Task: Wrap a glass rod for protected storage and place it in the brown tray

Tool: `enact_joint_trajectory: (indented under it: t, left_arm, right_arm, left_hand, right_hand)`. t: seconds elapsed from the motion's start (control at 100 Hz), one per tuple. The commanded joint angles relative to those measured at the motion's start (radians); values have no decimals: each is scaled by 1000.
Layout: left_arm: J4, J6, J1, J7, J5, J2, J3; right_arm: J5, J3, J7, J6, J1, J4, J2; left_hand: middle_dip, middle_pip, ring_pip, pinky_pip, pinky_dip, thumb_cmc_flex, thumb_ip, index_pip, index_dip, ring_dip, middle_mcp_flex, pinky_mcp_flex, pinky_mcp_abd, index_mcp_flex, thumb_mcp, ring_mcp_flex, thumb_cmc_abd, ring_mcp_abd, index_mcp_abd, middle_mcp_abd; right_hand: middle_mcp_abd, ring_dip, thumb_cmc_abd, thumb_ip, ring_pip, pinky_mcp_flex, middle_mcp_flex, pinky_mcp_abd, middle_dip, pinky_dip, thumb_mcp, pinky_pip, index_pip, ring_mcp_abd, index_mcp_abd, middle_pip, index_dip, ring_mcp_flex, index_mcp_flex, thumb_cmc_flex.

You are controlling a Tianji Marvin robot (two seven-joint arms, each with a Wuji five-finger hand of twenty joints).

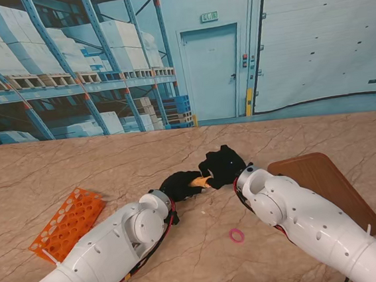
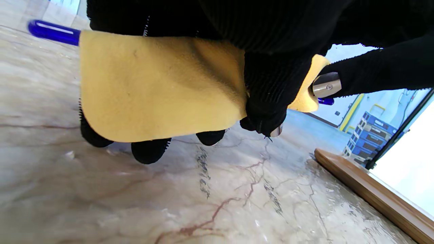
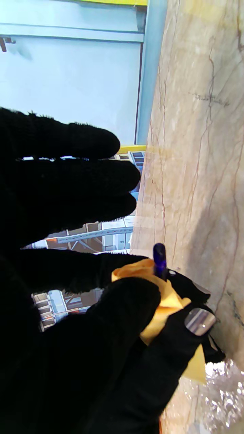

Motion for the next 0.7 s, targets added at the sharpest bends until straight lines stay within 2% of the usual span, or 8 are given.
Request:
enact_joint_trajectory:
  t: [0.0,0.1,0.15,0.34,0.45,0.56,0.64,0.69]
  left_arm:
    - [2,1,19,2,-3,-7,2]
    - [-2,-5,24,18,0,-9,-3]
    - [-3,-12,26,30,8,-9,-4]
    - [-35,-18,42,43,20,-2,-25]
    - [-61,-12,61,44,1,-1,-46]
    - [-72,-12,70,47,-2,1,-54]
    - [-75,-11,72,47,-1,2,-54]
    - [-78,-6,74,47,-4,1,-55]
  right_arm:
    - [-6,3,-1,-5,-7,-16,1]
    - [-5,12,3,-8,-14,-25,2]
    - [-2,16,7,-8,-17,-29,2]
    - [1,26,17,-9,-27,-43,3]
    - [-2,32,28,-8,-33,-54,6]
    - [-1,41,35,-5,-40,-62,6]
    - [0,48,37,-1,-47,-67,7]
    - [-1,54,38,1,-53,-71,7]
  left_hand:
    - [20,-6,7,24,-46,68,30,54,29,-21,-31,62,68,-33,32,34,19,35,-65,4]
    - [28,-11,58,128,-63,68,23,59,62,24,-55,134,99,-38,52,31,14,32,-96,1]
    - [33,-17,80,246,-107,67,21,58,74,61,-58,203,62,-41,53,37,15,29,-110,-10]
    - [82,-93,193,451,-64,67,2,65,93,188,-95,250,-48,-37,157,22,-11,-13,-154,-10]
    - [94,-110,343,658,58,66,-3,54,96,343,-105,296,-185,-39,180,54,-7,-71,-145,-4]
    - [75,-60,595,948,174,68,7,37,54,457,-88,382,-459,-72,77,187,38,-246,-136,-29]
    - [80,36,641,953,303,68,18,27,2,462,-45,396,-512,-101,-12,237,75,-269,-60,-38]
    - [111,107,669,953,354,36,35,35,-23,466,-1,399,-512,-110,-53,244,86,-267,-26,-53]
  right_hand:
    - [27,16,28,24,23,-21,-18,18,18,14,12,27,8,12,-57,3,11,-28,16,59]
    - [28,16,29,24,23,-22,-16,18,21,14,9,26,7,13,-59,2,11,-28,15,60]
    - [28,16,29,24,23,-22,-17,18,21,15,8,26,8,14,-58,1,11,-28,15,60]
    - [31,17,30,23,22,-22,-17,18,24,16,5,25,5,14,-62,-2,10,-28,16,61]
    - [27,17,27,19,22,-22,-16,18,26,16,1,25,2,14,-56,-3,7,-28,15,61]
    - [24,17,26,10,21,-22,-16,18,28,17,-5,25,-12,12,-44,-5,-6,-27,-4,64]
    - [20,16,19,-5,18,-21,-20,16,31,17,-23,24,-32,6,-24,-7,-23,-24,-45,49]
    - [22,15,8,-12,15,-21,-27,13,33,17,-31,22,-42,3,-15,-11,-29,-27,-80,38]
